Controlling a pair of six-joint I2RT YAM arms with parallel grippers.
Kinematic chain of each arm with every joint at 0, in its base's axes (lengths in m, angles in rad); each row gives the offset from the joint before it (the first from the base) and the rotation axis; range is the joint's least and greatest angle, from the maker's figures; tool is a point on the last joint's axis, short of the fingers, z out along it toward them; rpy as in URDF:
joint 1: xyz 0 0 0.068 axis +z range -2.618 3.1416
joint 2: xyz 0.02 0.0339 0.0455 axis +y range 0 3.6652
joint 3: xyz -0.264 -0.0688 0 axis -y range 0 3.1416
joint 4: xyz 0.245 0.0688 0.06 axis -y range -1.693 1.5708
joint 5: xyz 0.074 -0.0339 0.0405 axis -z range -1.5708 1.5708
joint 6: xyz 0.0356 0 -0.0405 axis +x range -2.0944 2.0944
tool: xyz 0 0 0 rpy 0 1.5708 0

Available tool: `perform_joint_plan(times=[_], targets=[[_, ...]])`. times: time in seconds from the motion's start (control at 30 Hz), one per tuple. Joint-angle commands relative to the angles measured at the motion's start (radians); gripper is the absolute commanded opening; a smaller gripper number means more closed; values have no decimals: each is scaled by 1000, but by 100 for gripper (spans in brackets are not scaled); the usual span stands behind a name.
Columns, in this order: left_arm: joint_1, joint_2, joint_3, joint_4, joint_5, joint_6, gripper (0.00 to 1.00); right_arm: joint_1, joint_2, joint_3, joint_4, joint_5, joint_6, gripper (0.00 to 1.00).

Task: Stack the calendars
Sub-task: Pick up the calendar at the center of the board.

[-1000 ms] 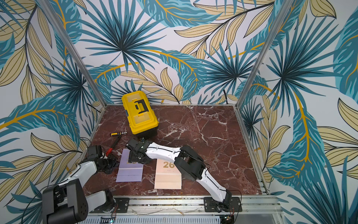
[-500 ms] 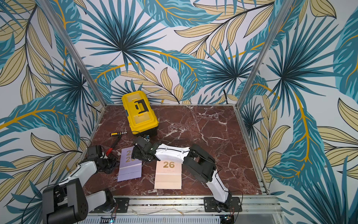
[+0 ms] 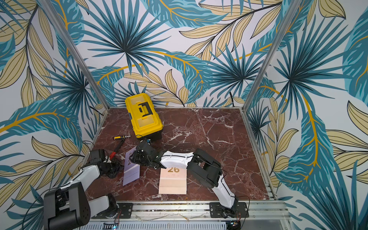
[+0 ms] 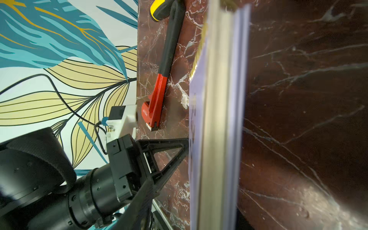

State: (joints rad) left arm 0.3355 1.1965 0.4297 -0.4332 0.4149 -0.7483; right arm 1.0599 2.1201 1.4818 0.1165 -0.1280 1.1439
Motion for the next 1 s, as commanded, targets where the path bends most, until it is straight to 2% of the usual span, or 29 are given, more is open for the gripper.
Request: perform_joint_plan(times=[0.0,0.13,0.37,0.47,0.77,0.97], targets=[[-6,22,-36,-92,4,14,0,6,-47,-14,-7,1,-11,41],[-6,-13,-20,-118,16,18,0,5,-69,-16,-64,34,-43,30],[-7,-153,-20,-145,15,-10,0,5,-86,-29,-70,37,-49,7],[-7,-190,-3,-156,25,-17,0,5,-108,-58,-55,49,-48,1],[-17,-288,90,-214,53,-43,0,1,-275,-194,-49,133,-80,0],[-86,-345,156,-230,58,-81,0,-18,-432,-285,-149,198,-71,0]])
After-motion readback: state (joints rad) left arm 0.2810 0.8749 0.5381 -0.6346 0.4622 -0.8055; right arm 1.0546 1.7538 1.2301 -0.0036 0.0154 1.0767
